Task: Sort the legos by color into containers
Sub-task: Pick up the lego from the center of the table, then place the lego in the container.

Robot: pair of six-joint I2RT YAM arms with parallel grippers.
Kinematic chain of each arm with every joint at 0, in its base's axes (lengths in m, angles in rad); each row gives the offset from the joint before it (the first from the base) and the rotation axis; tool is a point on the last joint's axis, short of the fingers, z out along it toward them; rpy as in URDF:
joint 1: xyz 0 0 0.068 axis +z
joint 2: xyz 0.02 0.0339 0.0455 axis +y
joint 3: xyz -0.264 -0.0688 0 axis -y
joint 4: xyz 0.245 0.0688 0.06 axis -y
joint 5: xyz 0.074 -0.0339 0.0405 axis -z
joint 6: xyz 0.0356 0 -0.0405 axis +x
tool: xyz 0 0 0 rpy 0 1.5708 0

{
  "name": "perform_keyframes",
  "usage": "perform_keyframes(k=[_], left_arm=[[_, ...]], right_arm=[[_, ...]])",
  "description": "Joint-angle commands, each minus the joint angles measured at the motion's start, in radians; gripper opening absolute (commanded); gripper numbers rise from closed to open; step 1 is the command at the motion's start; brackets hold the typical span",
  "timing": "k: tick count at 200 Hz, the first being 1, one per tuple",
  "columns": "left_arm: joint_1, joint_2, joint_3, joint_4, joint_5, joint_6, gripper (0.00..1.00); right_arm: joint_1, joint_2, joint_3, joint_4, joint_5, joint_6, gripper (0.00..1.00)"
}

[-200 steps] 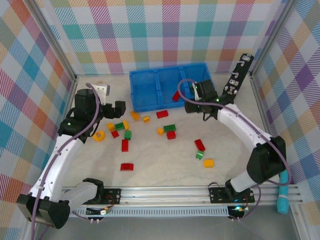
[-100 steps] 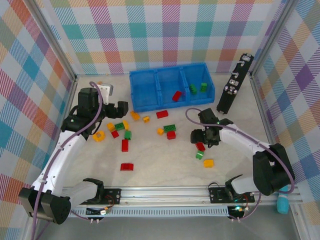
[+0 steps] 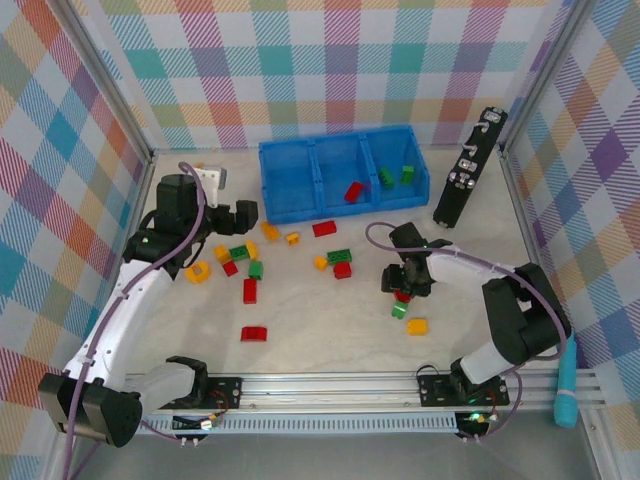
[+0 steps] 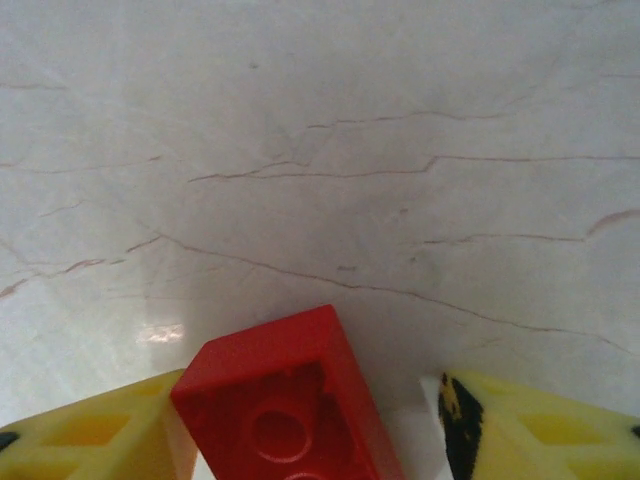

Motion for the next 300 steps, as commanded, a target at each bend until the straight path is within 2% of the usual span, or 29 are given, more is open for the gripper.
perform_keyframes(k=[1, 36, 78, 106, 143, 204, 260, 300], left_arm=[[0.0, -0.005, 0.002, 0.014, 0.007, -0.016, 1.0], [0.001, 0.001, 0.002, 0.017, 0.007, -0.019, 1.0], [0.001, -0.002, 0.001, 0.019, 0.005, -0.017, 1.0], [0.001, -0.016, -0.007, 0.013, -0.005, -0.009, 1.0], [0.001, -0.043, -0.019, 0.004, -0.025, 0.005, 1.0], [0.001, -0.107, -0.016, -0.057, -0.068, 0.023, 1.0], [0.001, -0.169, -0.008, -0.135, -0.093, 0.015, 1.0], [0.001, -0.207, 0.002, -0.176, -0.104, -0.005, 1.0]], right_arm=[[-0.003, 0.026, 0.004, 0.002, -0.002, 0.011, 0.58], [-0.003, 0.04, 0.012, -0.014, 0.012, 0.014, 0.44], [-0.003, 0.024, 0.101, -0.083, 0.055, -0.03, 0.39], [-0.005, 0.014, 0.243, -0.159, 0.103, -0.109, 0.37], [-0.006, 0.06, 0.511, -0.207, 0.162, -0.25, 0.37], [-0.008, 0.283, 0.945, -0.061, 0.139, -0.385, 0.36], [-0.006, 0.541, 1.186, 0.15, 0.047, -0.392, 0.35], [-0.003, 0.727, 1.363, 0.147, -0.013, -0.394, 0.36]])
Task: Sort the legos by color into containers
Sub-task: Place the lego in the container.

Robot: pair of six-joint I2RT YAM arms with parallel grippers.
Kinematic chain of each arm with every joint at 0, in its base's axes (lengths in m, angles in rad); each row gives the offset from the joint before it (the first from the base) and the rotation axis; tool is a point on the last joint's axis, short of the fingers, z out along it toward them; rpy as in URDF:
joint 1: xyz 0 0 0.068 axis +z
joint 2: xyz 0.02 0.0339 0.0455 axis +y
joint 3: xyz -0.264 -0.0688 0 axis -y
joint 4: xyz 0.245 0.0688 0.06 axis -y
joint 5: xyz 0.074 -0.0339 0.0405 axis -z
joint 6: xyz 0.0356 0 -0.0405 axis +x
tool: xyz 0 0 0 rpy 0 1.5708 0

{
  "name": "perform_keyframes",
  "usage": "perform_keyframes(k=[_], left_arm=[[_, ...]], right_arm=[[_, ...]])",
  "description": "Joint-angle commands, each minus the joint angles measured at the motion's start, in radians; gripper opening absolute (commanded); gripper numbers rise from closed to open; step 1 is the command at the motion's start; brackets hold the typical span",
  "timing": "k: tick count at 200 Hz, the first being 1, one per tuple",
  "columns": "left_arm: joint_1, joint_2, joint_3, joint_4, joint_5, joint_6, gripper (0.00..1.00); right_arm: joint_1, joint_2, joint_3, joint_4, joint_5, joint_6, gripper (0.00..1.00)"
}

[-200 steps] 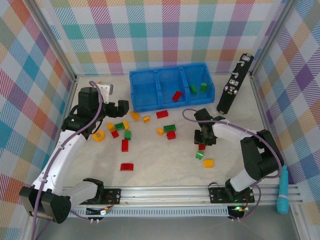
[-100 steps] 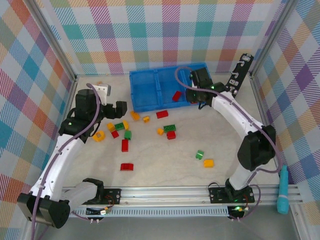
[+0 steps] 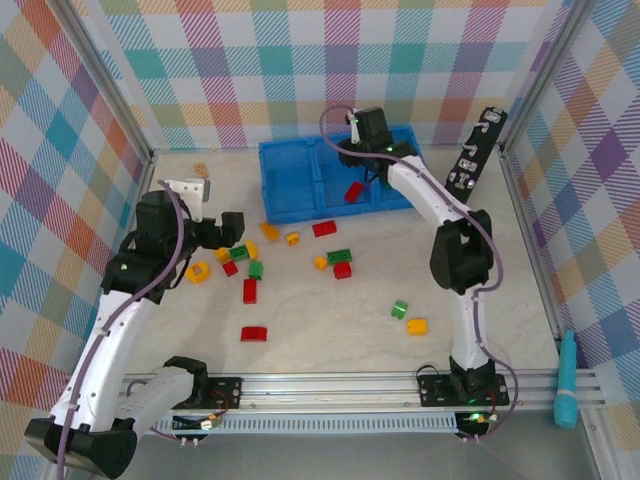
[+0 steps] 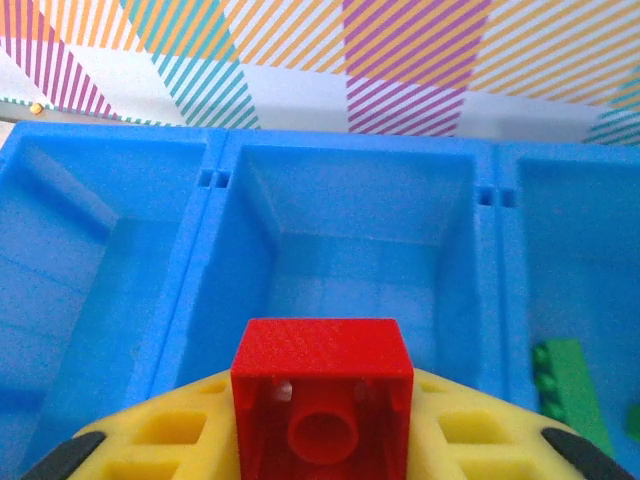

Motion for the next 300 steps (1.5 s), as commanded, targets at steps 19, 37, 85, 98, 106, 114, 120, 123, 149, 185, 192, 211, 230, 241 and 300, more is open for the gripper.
perform_keyframes(k=[19, 37, 85, 98, 106, 114, 120, 123, 149, 185, 192, 211, 230, 241, 300], left_arm=[[0.001, -0.032, 0.014, -0.045, -0.015, -0.022, 1.0], [0.001, -0.028, 0.014, -0.041, -0.006, -0.036, 1.0], [0.001, -0.015, 0.032, -0.043, 0.001, -0.048, 1.0], [0.001, -0.009, 0.034, -0.042, 0.006, -0.054, 1.0], [0.001, -0.007, 0.033, -0.039, 0.009, -0.058, 1.0], [0.001, -0.004, 0.032, -0.035, 0.012, -0.062, 1.0], [0.001, -0.003, 0.031, -0.032, 0.015, -0.064, 1.0], [0.001, -0.002, 0.031, -0.03, 0.015, -0.065, 1.0], [0.001, 0.005, 0.025, -0.013, 0.02, -0.078, 1.0], [0.001, 0.009, 0.017, 0.01, 0.034, -0.094, 1.0], [0.001, 0.009, 0.012, 0.015, 0.035, -0.094, 1.0], [0.0, 0.01, -0.005, 0.031, 0.037, -0.093, 1.0], [0.001, 0.017, -0.018, 0.046, 0.047, -0.094, 1.0], [0.001, 0.022, -0.022, 0.055, 0.051, -0.094, 1.0], [0.001, 0.059, -0.029, 0.116, 0.062, -0.076, 1.0]], right_arm=[[0.003, 0.153, 0.161, 0.036, -0.076, -0.009, 0.36], [0.004, 0.21, 0.196, 0.033, -0.085, 0.004, 0.37], [0.007, 0.259, 0.173, 0.03, -0.09, 0.029, 0.39], [0.009, 0.246, 0.144, 0.033, -0.087, 0.031, 0.42], [0.009, 0.232, 0.117, 0.043, -0.084, 0.029, 0.45], [0.009, 0.212, 0.09, 0.054, -0.08, 0.024, 0.48], [0.009, 0.198, 0.073, 0.06, -0.079, 0.019, 0.5], [0.009, 0.192, 0.068, 0.061, -0.078, 0.017, 0.51], [0.01, 0.161, 0.065, 0.032, -0.098, -0.012, 0.53], [0.009, 0.044, -0.029, 0.041, -0.092, -0.026, 0.53], [0.01, 0.013, -0.058, 0.043, -0.092, -0.026, 0.53], [0.012, -0.085, -0.171, 0.065, -0.095, -0.016, 0.54], [0.018, -0.183, -0.301, 0.085, -0.1, 0.016, 0.57], [0.025, -0.235, -0.379, 0.095, -0.105, 0.043, 0.6], [0.136, -0.399, -0.722, 0.161, -0.152, 0.219, 0.83]])
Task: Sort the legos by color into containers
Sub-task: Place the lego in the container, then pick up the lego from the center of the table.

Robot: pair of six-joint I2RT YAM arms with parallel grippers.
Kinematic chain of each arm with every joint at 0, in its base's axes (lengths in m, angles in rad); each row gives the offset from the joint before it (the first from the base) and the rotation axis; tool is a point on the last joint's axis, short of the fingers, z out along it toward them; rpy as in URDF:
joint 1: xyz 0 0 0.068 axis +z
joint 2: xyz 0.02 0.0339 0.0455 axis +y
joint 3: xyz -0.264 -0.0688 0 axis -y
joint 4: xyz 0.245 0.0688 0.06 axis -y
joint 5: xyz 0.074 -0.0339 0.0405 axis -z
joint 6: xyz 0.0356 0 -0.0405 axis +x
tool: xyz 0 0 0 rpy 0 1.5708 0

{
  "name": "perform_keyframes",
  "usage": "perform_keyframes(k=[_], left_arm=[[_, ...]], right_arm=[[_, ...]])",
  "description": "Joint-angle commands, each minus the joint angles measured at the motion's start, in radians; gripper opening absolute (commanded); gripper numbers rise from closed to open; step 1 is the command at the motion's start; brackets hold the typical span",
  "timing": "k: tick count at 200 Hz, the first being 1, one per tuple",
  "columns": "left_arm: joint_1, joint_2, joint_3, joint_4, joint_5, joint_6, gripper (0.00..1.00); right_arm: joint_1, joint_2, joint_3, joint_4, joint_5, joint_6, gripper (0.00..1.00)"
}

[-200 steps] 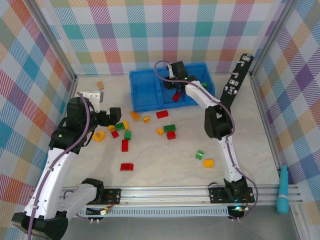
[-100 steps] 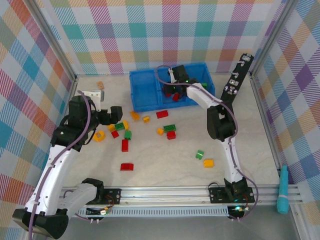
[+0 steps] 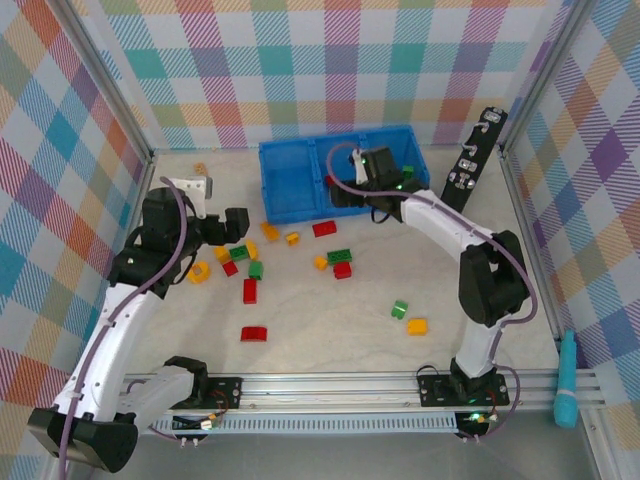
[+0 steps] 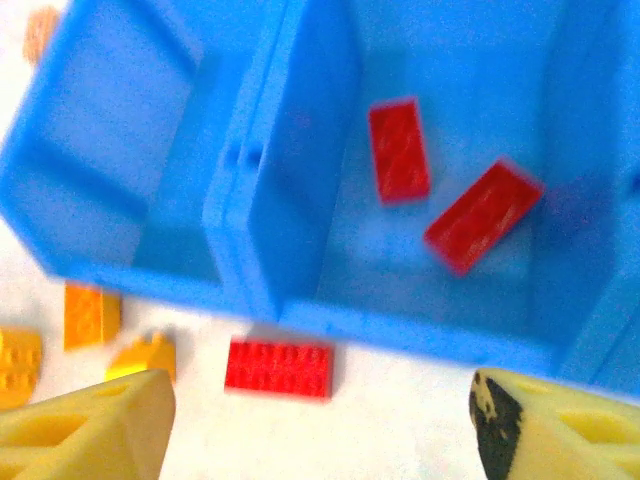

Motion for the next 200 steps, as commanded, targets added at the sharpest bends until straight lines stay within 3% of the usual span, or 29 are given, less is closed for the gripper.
perform_keyframes(k=[1, 78, 200], left_arm=[[0.001, 0.011, -0.012, 0.058, 0.02, 0.007, 1.0], [0.001, 0.037, -0.025, 0.08, 0.018, 0.039, 1.0], [0.001, -0.006, -0.046, 0.065, 0.013, 0.041, 1.0]], right_arm=[[0.067, -0.034, -0.092, 0.026, -0.022, 0.099, 0.83], [0.112, 0.107, -0.101, 0.077, 0.025, 0.123, 0.98], [0.112, 0.406, 0.198, -0.05, 0.079, 0.083, 0.98]])
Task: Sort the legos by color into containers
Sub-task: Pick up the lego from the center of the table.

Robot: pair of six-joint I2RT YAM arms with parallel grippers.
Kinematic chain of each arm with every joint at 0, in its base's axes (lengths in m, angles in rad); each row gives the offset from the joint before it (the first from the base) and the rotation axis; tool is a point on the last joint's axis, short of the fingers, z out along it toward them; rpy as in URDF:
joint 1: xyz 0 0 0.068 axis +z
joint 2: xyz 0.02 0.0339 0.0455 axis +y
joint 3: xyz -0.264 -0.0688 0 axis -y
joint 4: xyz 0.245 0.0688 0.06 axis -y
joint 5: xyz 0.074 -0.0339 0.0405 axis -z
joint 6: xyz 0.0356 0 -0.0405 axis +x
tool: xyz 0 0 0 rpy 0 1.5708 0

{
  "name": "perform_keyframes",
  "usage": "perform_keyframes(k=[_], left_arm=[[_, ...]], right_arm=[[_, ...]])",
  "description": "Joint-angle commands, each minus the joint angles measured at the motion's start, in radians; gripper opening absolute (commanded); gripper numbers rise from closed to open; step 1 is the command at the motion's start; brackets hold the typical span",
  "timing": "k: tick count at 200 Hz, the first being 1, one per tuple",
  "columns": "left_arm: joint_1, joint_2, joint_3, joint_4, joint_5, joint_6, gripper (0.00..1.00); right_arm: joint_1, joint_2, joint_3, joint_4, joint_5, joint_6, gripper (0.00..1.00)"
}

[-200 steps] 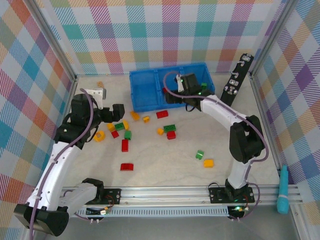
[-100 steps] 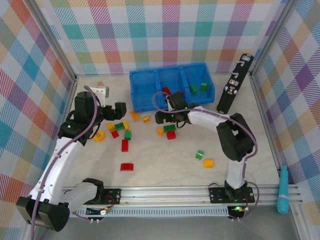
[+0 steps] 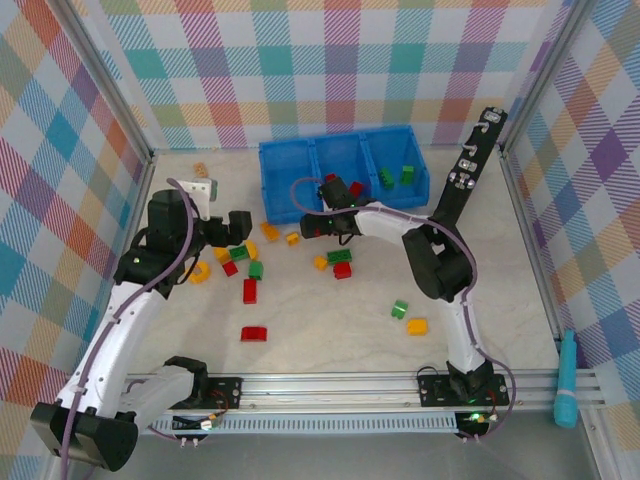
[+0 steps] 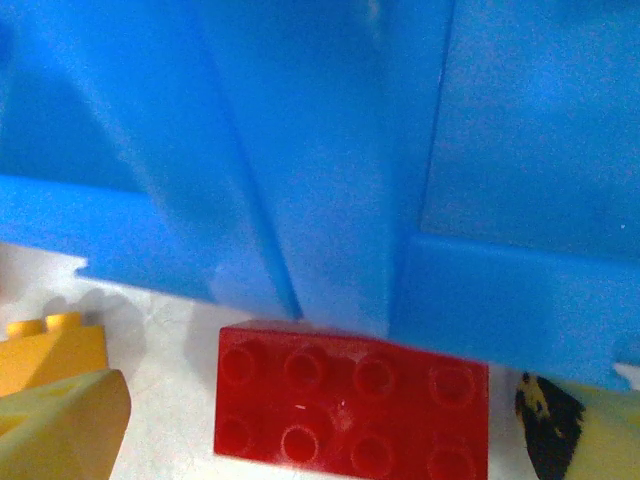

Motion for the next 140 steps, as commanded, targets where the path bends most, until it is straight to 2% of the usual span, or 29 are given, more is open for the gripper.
perform_keyframes(k=[1, 140], left_arm=[[0.001, -0.006, 0.003, 0.015, 0.001, 0.008, 1.0], [0.001, 0.008, 0.018, 0.006, 0.008, -0.001, 1.0]], right_arm=[[-0.005, 0.036, 0.038, -0.063, 0.021, -0.014, 0.98], [-0.005, 0.031, -0.005, -0.122, 0.153, -0.041, 0.66]])
